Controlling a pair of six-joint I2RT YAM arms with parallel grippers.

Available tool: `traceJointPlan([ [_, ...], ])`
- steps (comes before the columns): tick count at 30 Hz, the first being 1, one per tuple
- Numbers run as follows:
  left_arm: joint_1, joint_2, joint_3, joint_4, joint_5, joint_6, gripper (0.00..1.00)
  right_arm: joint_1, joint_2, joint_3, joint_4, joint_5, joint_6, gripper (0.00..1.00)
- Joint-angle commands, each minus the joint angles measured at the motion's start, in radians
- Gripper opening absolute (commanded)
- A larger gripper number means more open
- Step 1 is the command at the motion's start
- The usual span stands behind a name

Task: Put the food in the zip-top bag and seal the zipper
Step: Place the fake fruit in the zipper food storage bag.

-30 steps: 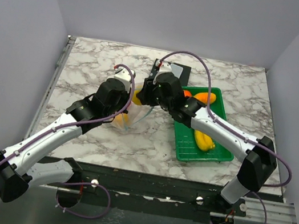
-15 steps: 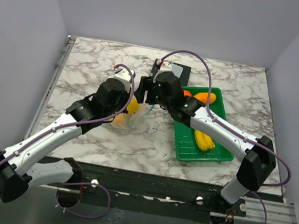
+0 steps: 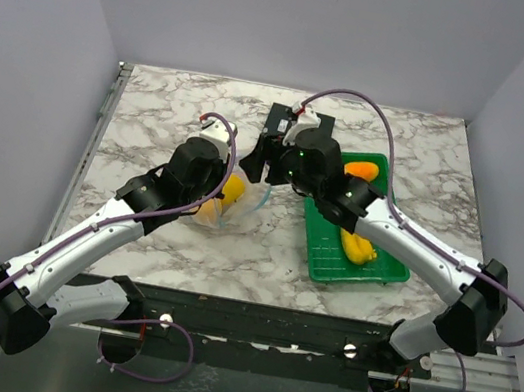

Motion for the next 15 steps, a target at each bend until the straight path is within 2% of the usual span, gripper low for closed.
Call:
traceJointPlan([
  [1,0.002,-0.015,-0.009,0.021,0.008,0.002,0.0,0.006,-0.093,-0.036,-0.024,0.011,0.008,0.74],
  [7,0.003,-0.016,-0.009,0.021,0.008,0.001,0.0,0.006,-0.188,-0.063,-0.121,0.116,0.008,0.74],
  [15,0.002,-0.014,-0.01,0.021,0.004,-0.001,0.0,0.004,-0.268,-0.111,-0.292,0.367,-0.003,0.76],
])
